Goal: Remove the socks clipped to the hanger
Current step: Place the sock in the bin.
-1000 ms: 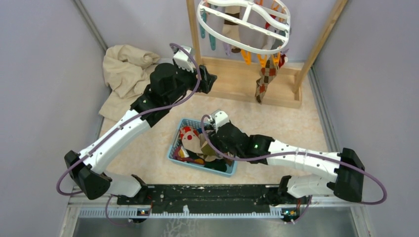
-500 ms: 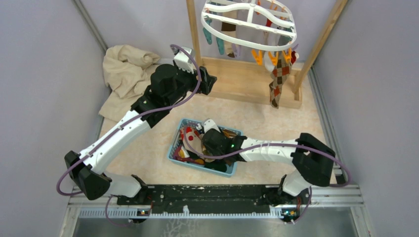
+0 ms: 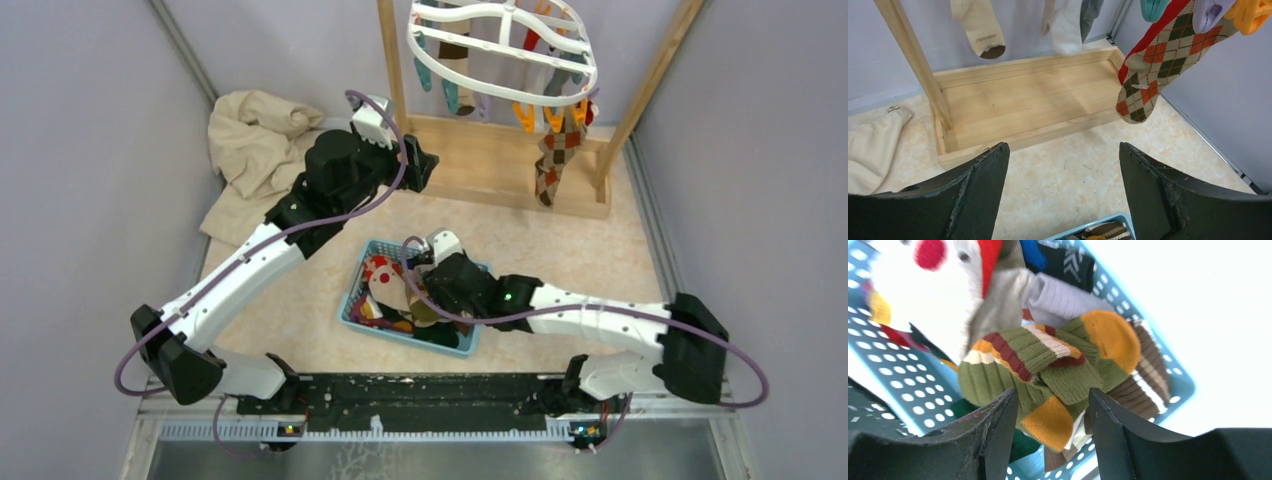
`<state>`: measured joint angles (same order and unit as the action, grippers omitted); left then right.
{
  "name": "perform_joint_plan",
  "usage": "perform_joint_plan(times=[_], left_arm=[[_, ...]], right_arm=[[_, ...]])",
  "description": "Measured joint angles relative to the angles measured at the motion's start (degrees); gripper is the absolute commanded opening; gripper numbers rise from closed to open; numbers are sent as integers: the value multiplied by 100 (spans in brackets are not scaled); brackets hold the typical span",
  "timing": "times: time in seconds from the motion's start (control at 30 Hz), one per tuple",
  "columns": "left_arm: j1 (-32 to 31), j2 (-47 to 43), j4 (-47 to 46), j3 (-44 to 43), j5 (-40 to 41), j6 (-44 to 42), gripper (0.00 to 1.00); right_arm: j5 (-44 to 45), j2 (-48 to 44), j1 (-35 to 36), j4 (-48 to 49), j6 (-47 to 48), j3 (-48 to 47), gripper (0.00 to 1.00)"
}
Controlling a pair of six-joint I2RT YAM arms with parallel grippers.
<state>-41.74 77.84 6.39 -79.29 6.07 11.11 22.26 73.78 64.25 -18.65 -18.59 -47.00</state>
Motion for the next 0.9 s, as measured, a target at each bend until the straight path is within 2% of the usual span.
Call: perform_joint_plan(times=[0.2,0.53,0.7,0.8,0.9], left_arm=[[0,0,0,0,-7,2,86],[0,11,4,-63,-146,48,86],[0,39,-15,-166,-289,140,85],[-15,122,-42,-201,-413,238,85],[-131,321,-44,-350,-516,291,85]], right_arm=[[61,-765,0,-501,59,-448,56],[109,-887,0,-588,28,-337,56],[529,-1408,-13,-688,-59,-210,56],[763,-1799,-166,-667,-57,-219,56],[815,-1978,-656,-669,-48,-232,56]])
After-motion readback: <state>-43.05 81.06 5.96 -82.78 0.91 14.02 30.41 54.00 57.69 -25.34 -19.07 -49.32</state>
